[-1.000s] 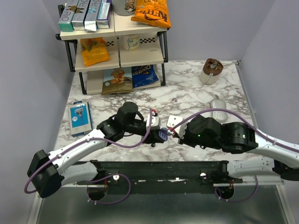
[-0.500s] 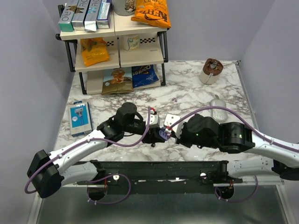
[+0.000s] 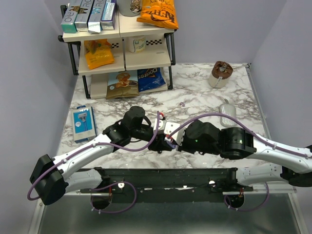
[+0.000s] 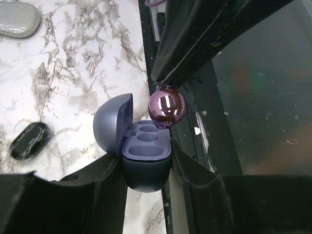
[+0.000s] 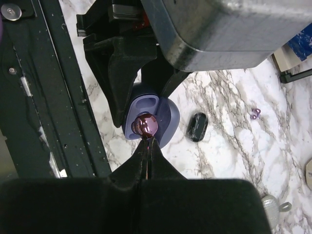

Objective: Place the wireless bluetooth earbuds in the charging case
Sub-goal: Place the earbud in the charging case.

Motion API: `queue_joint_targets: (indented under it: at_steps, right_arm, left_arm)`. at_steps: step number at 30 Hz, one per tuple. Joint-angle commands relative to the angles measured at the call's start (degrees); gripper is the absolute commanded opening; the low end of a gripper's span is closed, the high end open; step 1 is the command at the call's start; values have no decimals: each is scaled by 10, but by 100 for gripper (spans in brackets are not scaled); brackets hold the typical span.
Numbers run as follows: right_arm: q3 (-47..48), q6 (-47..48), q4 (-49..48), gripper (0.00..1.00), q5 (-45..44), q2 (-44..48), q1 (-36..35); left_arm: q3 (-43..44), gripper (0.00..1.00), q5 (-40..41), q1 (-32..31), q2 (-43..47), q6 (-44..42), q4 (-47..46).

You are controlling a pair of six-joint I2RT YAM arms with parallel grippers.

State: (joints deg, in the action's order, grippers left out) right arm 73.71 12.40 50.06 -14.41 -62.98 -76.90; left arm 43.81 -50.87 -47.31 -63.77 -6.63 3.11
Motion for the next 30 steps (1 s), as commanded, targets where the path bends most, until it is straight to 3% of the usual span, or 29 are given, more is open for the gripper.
queue_joint_targets:
  at_steps: [1, 30]
  right_arm:
    - [-15, 20, -23, 1, -20, -3, -4]
    - [-31, 29, -37, 1, 11, -11, -4]
  left_arm:
    - [16, 0, -32, 2, 5, -16, 7]
    - [9, 0, -30, 2, 12, -5, -8]
